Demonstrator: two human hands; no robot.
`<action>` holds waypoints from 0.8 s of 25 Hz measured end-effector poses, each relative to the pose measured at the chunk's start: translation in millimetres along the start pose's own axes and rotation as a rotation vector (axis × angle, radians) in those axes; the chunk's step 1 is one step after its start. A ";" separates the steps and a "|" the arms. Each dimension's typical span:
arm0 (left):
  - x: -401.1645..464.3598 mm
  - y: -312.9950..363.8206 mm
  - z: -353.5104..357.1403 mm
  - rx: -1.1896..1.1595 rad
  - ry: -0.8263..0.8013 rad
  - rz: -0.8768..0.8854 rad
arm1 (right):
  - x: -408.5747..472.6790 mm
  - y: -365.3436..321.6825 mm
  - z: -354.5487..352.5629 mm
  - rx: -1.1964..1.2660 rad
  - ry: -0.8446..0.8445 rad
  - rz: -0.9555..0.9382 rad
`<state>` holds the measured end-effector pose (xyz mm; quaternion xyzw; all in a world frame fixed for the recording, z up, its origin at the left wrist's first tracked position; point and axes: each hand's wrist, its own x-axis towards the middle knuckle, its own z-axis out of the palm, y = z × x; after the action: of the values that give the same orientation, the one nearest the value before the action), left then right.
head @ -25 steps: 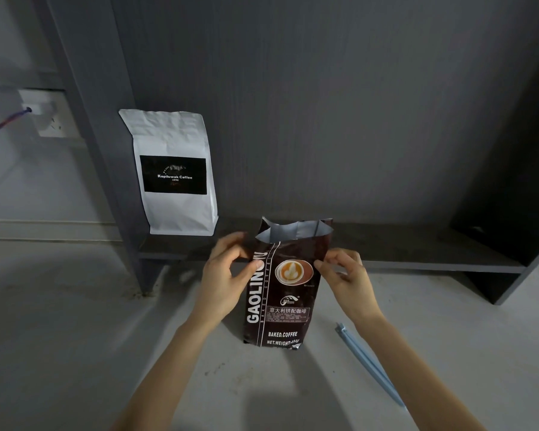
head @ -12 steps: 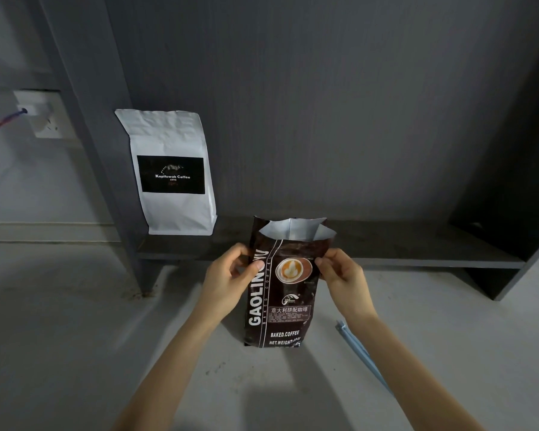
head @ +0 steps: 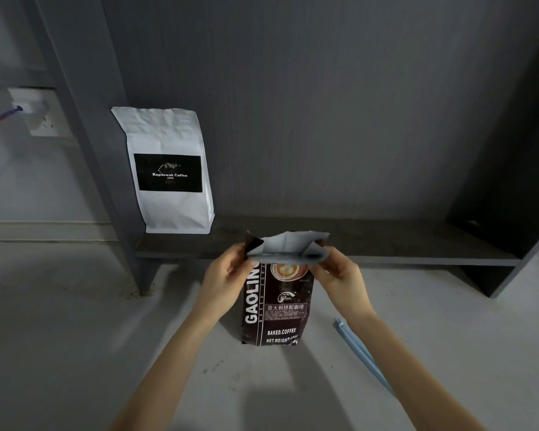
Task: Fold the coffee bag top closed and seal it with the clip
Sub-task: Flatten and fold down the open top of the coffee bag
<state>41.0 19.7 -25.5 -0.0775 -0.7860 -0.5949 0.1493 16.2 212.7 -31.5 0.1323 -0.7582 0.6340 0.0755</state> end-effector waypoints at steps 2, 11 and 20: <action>-1.3 1.2 1.7 -0.019 -0.009 0.027 | -0.1 1.6 0.0 0.002 -0.001 -0.027; -7.1 -4.6 -4.7 -0.127 -0.054 -0.013 | -7.6 7.2 -1.6 0.005 -0.058 -0.143; -5.7 3.2 -11.1 -0.114 -0.080 -0.011 | -9.2 -5.0 -9.5 -0.002 -0.131 -0.117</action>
<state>49.0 10.3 -21.7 -0.1051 -0.7565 -0.6361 0.1099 26.0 222.3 -27.6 0.2174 -0.7532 0.6176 0.0626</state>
